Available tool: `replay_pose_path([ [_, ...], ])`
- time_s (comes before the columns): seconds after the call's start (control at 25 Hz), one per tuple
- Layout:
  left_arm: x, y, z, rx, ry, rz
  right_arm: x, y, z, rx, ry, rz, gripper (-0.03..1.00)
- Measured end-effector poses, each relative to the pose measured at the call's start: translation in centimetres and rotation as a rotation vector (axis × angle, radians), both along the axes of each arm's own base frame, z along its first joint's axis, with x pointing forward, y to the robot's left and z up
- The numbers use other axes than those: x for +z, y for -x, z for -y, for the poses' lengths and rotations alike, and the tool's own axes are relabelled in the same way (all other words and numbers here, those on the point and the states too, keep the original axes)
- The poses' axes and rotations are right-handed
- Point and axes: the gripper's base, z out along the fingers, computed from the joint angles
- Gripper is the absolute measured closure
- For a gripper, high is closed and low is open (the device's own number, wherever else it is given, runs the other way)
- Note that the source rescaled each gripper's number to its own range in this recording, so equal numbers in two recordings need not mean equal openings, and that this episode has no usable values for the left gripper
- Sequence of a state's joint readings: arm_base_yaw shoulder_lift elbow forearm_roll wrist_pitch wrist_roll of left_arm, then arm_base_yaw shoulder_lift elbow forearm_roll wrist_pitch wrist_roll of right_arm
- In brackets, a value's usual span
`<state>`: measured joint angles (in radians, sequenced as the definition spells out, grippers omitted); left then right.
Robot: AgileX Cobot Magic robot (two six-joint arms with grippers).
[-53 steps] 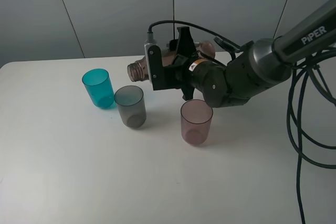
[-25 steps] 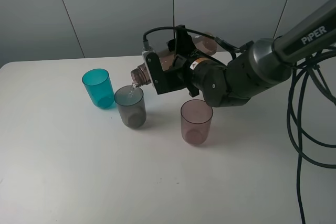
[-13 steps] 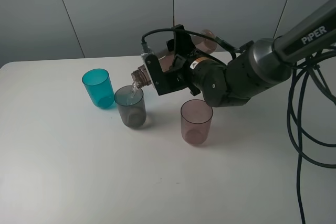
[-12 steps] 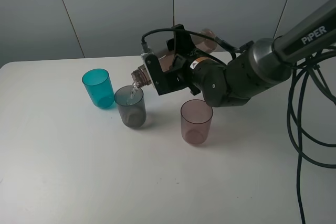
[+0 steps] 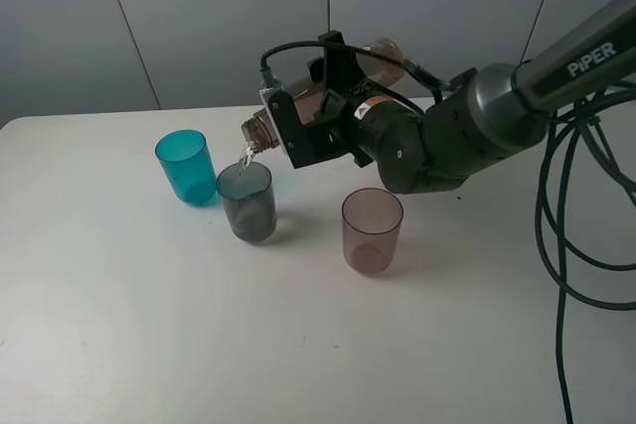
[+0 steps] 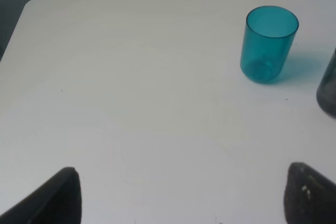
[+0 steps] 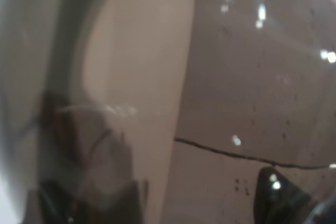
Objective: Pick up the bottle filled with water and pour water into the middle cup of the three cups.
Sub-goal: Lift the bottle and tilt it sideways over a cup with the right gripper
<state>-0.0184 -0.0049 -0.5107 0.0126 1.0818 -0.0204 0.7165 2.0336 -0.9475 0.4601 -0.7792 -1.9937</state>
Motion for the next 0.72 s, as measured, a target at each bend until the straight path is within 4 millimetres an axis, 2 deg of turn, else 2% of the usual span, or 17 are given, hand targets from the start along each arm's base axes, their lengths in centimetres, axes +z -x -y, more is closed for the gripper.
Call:
replay_pose_path([
  [0.72, 0.00, 0.00, 0.00, -0.001, -0.002, 0.000, 0.16, -0.06, -0.15, 0.035, 0.086, 0.047, 0.97],
])
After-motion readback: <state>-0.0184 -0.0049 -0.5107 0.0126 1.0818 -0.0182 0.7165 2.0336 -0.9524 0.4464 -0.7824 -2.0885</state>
